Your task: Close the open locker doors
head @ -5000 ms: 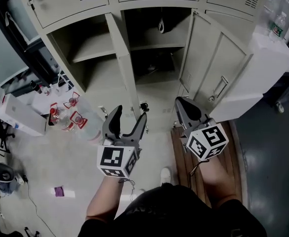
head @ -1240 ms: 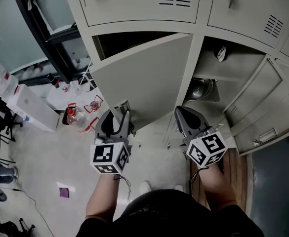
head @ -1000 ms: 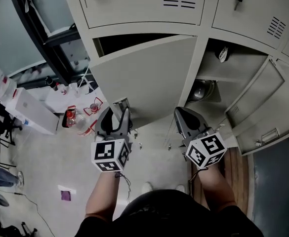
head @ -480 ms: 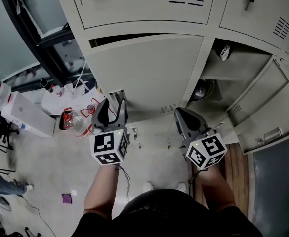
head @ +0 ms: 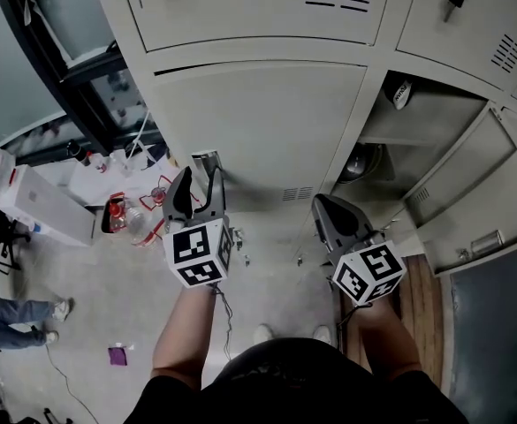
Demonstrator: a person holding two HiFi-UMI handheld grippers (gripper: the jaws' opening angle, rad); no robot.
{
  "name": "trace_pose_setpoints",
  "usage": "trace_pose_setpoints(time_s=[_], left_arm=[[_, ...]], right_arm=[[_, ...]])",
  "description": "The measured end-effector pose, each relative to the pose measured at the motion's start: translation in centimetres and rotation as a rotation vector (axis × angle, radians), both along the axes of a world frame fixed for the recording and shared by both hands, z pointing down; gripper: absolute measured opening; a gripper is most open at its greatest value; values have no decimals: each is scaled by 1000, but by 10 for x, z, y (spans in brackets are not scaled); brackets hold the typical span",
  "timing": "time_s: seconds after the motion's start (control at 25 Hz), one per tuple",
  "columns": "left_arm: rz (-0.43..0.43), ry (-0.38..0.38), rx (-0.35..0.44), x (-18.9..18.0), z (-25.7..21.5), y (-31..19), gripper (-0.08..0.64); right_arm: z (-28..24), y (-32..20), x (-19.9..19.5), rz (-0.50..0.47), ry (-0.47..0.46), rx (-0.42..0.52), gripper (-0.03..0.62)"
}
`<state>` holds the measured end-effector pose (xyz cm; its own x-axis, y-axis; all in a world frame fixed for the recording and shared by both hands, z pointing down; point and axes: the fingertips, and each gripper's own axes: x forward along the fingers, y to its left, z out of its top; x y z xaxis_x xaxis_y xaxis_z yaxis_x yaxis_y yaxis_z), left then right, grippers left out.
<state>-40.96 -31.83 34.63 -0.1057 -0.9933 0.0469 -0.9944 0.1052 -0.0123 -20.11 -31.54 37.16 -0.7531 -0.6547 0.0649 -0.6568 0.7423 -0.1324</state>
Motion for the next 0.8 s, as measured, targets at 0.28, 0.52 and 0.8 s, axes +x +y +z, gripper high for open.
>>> trace_pose_setpoints(time_s=[0.28, 0.52, 0.8], left_arm=[[-74, -8, -11, -3, 1, -8, 196], [-143, -58, -20, -4, 2, -11, 196], [-211, -117, -24, -5, 3, -12, 193]], right_arm=[[4, -2, 2, -7, -3, -9, 0], [5, -4, 4, -18, -7, -15, 0], [7, -3, 5, -34, -10, -19, 0]])
